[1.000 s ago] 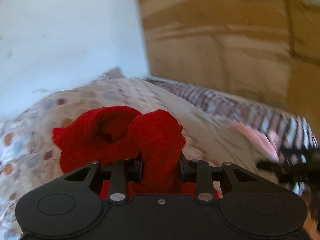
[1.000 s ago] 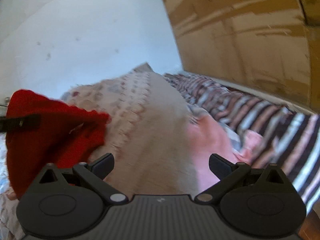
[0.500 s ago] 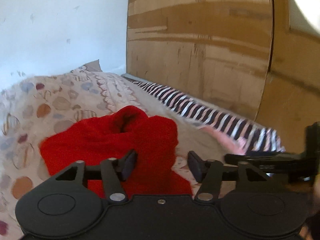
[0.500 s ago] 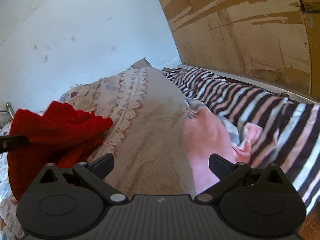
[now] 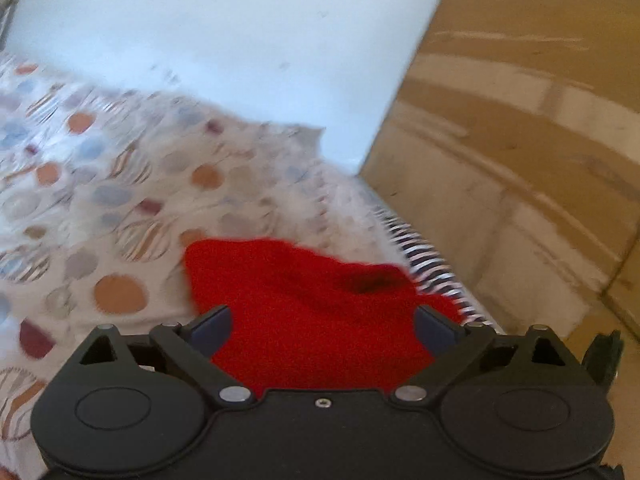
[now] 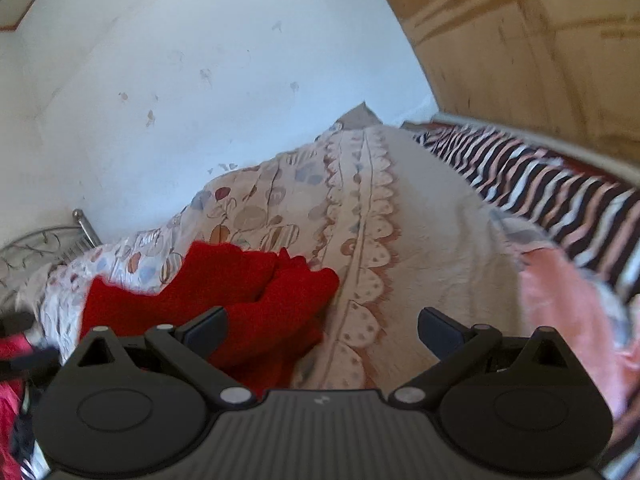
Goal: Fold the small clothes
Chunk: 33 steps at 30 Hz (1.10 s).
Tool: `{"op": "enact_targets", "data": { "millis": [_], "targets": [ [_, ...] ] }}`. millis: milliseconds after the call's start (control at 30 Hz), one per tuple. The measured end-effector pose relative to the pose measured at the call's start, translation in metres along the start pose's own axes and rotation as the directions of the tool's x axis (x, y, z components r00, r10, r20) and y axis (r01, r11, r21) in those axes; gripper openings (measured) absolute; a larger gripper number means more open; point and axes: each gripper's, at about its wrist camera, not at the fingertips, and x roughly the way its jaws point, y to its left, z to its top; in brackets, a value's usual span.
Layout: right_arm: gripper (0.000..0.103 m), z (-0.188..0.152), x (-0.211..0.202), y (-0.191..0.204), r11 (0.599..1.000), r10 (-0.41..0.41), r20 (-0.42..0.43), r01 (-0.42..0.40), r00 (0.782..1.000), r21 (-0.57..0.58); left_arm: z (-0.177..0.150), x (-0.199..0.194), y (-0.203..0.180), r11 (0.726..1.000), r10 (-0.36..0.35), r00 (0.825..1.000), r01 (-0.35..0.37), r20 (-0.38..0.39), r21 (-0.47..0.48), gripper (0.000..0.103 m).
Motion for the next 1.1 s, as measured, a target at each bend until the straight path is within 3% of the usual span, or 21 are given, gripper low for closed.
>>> {"op": "enact_targets", "data": {
  "millis": [33,67,133,233,300,367,500,733,767,833,867,900,1000,1100],
  "targets": [
    [0.099,0.005,0.012,-0.007,0.998,0.039,-0.023,-0.038,0.999,0.050,-0.001,0.004,0.003,1.000,-0.006,1.000,0.005,-0.013,-0.009,0.096],
    [0.090,0.012,0.025,-0.013,0.992,0.081,-0.052,-0.076,0.995,0.097,-0.003,0.008,0.007,1.000,-0.008,0.999,0.007,-0.034,-0.023,0.096],
    [0.074,0.023,0.052,-0.021,0.987,0.091,-0.111,-0.074,0.990,0.142,-0.008,0.018,0.013,0.999,-0.002,0.997,-0.001,-0.078,-0.036,0.096],
    [0.045,0.026,0.086,-0.026,0.990,0.086,-0.192,-0.063,0.978,0.122,-0.021,0.030,0.017,1.000,-0.010,0.991,0.007,-0.137,-0.027,0.094],
    [0.015,0.027,0.099,-0.025,0.989,0.122,-0.201,-0.101,0.972,0.111,-0.027,0.030,0.020,0.999,-0.033,0.989,0.030,-0.145,-0.024,0.094],
    [0.008,0.033,0.103,-0.019,0.987,0.158,-0.166,-0.149,0.973,0.061,-0.035,0.032,0.023,0.999,-0.050,0.987,0.046,-0.153,-0.028,0.093],
    [0.006,0.052,0.101,-0.001,0.971,0.225,-0.055,-0.228,0.973,-0.067,-0.049,0.034,0.017,0.998,-0.051,0.986,0.057,-0.158,0.033,0.091],
    [0.006,0.035,0.135,0.006,0.980,0.098,-0.164,-0.124,0.982,-0.156,-0.057,0.040,-0.002,0.990,-0.009,0.988,0.030,-0.152,0.136,0.091],
    [0.008,0.036,0.131,0.003,0.982,0.092,-0.160,-0.116,0.983,-0.146,-0.058,0.040,-0.004,0.988,-0.005,0.989,0.028,-0.150,0.152,0.092],
    [0.024,0.042,0.117,0.001,0.985,0.094,-0.140,-0.113,0.986,-0.133,-0.059,0.039,-0.005,0.986,-0.003,0.989,0.027,-0.146,0.162,0.092],
    [0.047,0.046,0.108,-0.001,0.984,0.106,-0.128,-0.123,0.986,-0.127,-0.060,0.039,-0.004,0.987,-0.004,0.989,0.027,-0.146,0.158,0.092],
    [0.058,0.051,0.102,-0.001,0.984,0.121,-0.113,-0.134,0.986,-0.117,-0.060,0.039,-0.003,0.988,-0.006,0.989,0.029,-0.146,0.152,0.092],
    [0.057,0.062,0.083,0.000,0.984,0.161,-0.095,-0.167,0.982,-0.063,-0.060,0.038,-0.001,0.989,-0.011,0.990,0.032,-0.142,0.142,0.092],
    [0.058,0.064,0.076,0.009,0.974,0.213,-0.142,-0.222,0.967,-0.050,-0.061,0.038,-0.002,0.990,-0.009,0.990,0.029,-0.139,0.142,0.092]
  ]
}}
